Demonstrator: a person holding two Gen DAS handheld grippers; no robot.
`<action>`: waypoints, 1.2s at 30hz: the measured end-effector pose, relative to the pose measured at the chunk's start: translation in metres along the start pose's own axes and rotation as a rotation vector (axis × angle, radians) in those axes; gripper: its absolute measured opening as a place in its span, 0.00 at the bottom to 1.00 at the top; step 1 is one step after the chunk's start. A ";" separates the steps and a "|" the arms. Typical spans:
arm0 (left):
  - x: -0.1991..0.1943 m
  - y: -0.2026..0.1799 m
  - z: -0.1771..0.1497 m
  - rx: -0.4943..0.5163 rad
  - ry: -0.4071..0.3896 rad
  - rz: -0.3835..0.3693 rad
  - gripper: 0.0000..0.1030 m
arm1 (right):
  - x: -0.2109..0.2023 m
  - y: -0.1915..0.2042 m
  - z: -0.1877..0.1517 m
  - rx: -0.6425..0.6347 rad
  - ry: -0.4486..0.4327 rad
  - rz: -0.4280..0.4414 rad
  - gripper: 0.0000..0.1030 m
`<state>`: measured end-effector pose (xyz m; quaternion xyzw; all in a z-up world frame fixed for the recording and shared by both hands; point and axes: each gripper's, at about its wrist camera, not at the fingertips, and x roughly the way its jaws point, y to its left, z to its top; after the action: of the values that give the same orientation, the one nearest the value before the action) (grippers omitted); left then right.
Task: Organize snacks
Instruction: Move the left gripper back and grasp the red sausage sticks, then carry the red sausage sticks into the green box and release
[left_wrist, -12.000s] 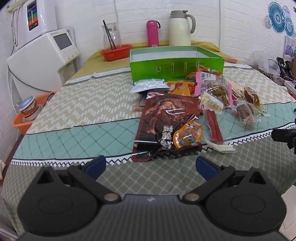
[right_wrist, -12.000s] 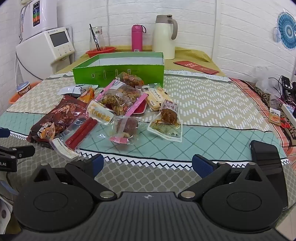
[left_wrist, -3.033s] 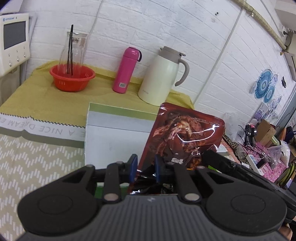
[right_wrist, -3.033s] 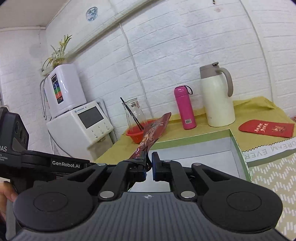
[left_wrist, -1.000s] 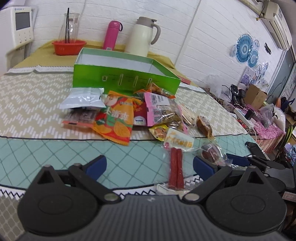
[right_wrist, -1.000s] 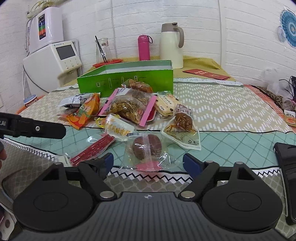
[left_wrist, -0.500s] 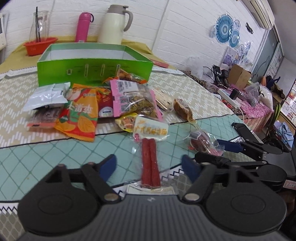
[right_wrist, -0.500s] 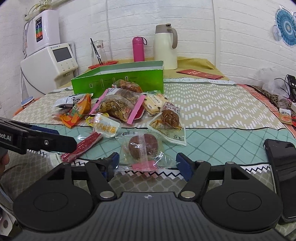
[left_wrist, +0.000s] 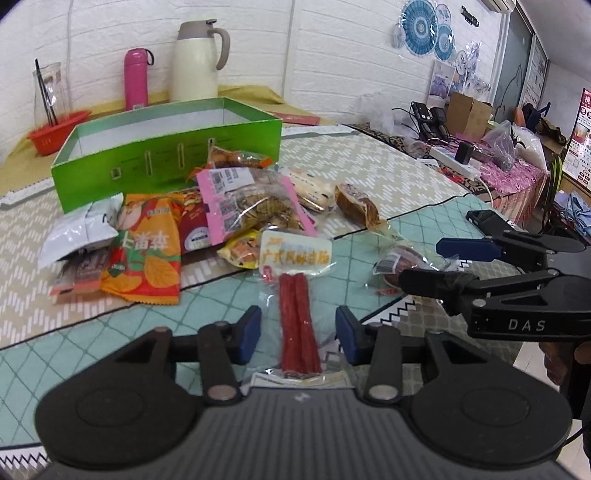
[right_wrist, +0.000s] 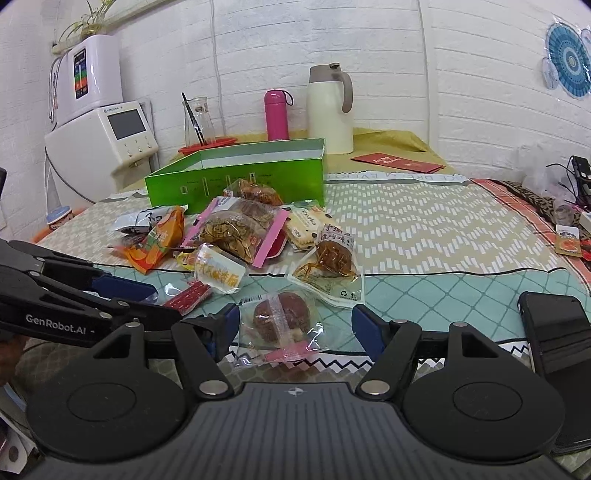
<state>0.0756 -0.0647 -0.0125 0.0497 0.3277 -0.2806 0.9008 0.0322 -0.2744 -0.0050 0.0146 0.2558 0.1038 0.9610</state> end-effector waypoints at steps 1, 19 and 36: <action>-0.002 0.001 -0.001 0.003 -0.002 0.009 0.39 | 0.001 0.001 0.000 -0.003 0.004 0.001 1.00; -0.016 0.019 -0.012 -0.057 -0.034 0.069 0.31 | 0.022 0.009 0.000 -0.021 0.042 0.039 0.92; -0.064 0.056 0.032 -0.251 -0.212 -0.027 0.24 | 0.004 0.022 0.054 -0.024 -0.093 0.115 0.85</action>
<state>0.0834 0.0037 0.0470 -0.0975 0.2639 -0.2532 0.9256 0.0580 -0.2509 0.0417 0.0228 0.2082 0.1611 0.9645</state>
